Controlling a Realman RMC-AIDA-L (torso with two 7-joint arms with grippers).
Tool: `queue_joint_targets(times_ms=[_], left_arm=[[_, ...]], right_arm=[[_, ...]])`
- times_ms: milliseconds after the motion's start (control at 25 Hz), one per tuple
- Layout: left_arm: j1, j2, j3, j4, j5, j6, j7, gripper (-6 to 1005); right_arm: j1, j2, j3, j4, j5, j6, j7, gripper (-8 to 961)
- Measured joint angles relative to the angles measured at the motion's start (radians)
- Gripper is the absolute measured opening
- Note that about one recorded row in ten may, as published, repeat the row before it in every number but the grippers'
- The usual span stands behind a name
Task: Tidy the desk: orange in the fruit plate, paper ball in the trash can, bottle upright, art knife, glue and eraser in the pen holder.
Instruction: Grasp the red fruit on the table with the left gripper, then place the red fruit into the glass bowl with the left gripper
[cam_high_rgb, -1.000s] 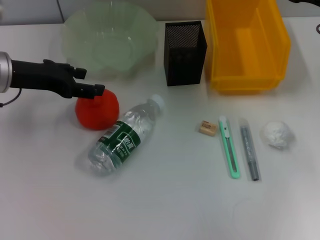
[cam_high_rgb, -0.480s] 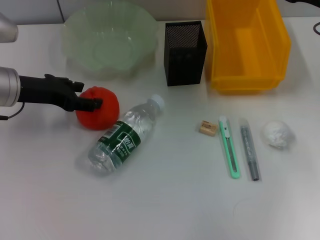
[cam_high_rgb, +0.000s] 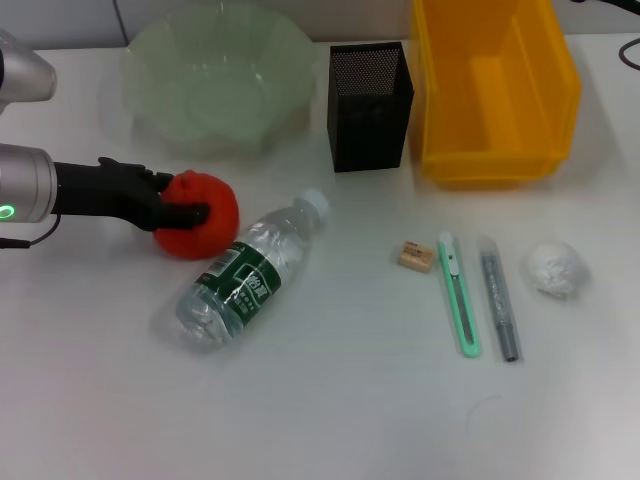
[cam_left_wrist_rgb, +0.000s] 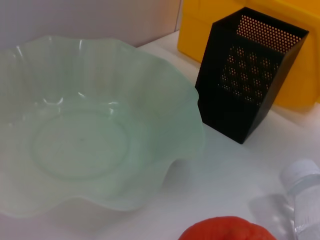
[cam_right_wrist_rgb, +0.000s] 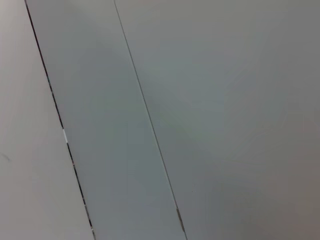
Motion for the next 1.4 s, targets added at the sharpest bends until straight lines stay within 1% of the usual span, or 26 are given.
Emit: queue_joint_targets(times_ms=[120, 200, 560, 680, 720, 760, 800, 840, 960, 1040, 1160, 1200, 1240, 1320, 1360, 1400], left_arm=[[-0.001, 0.0, 0.01, 0.0, 0.003, -0.004, 0.0, 621], [-0.004, -0.005, 0.016, 0.0, 0.011, -0.016, 0.0, 527], [0.002, -0.007, 0.007, 0.006, -0.004, -0.013, 0.006, 403], [0.015, 0.006, -0.007, 0.011, -0.071, 0.008, 0.017, 368], [0.015, 0.006, -0.007, 0.011, -0.071, 0.008, 0.017, 359], [0.017, 0.012, -0.009, 0.012, -0.094, 0.017, 0.02, 351], [0.02, 0.025, -0.01, 0.017, -0.132, 0.035, 0.024, 343], [0.02, 0.025, -0.01, 0.017, -0.132, 0.035, 0.024, 334], [0.025, 0.041, -0.025, 0.042, -0.183, 0.068, 0.025, 294], [0.027, 0.045, -0.051, 0.076, -0.222, 0.085, 0.034, 262], [0.022, 0.044, -0.066, 0.081, -0.252, 0.081, 0.061, 222], [0.009, 0.04, -0.078, 0.069, -0.29, 0.063, 0.1, 214], [0.009, 0.04, -0.078, 0.069, -0.29, 0.063, 0.1, 205], [-0.008, 0.032, -0.086, 0.041, -0.335, 0.022, 0.15, 189], [-0.021, 0.023, -0.088, 0.016, -0.363, -0.024, 0.188, 181], [-0.036, 0.005, -0.089, -0.009, -0.386, -0.088, 0.236, 135]], right_arm=[[-0.002, 0.001, 0.004, 0.0, 0.001, -0.004, 0.003, 824], [-0.009, 0.001, 0.005, 0.0, 0.002, -0.009, 0.01, 824], [-0.02, 0.0, 0.007, 0.0, 0.003, -0.01, 0.01, 824], [-0.027, 0.0, 0.008, 0.0, 0.005, -0.01, 0.006, 824], [-0.03, 0.0, 0.011, 0.0, 0.005, -0.01, 0.005, 824], [-0.033, 0.0, 0.018, 0.0, 0.006, -0.01, 0.003, 824], [-0.04, 0.0, 0.039, 0.0, 0.006, -0.011, -0.002, 824], [-0.04, 0.0, 0.039, 0.0, 0.006, -0.011, -0.002, 824], [-0.056, 0.0, 0.089, 0.0, 0.007, -0.028, -0.009, 824], [-0.069, 0.0, 0.118, 0.0, 0.007, -0.041, -0.009, 824], [-0.089, 0.0, 0.147, -0.001, 0.008, -0.05, -0.009, 824], [-0.103, 0.0, 0.159, -0.001, 0.01, -0.057, -0.009, 824], [-0.103, 0.0, 0.159, -0.001, 0.01, -0.057, -0.009, 823], [-0.114, 0.0, 0.165, 0.0, 0.015, -0.061, -0.01, 823], [-0.12, -0.001, 0.169, 0.0, 0.019, -0.063, -0.011, 823], [-0.128, -0.002, 0.172, 0.0, 0.022, -0.067, -0.018, 823]])
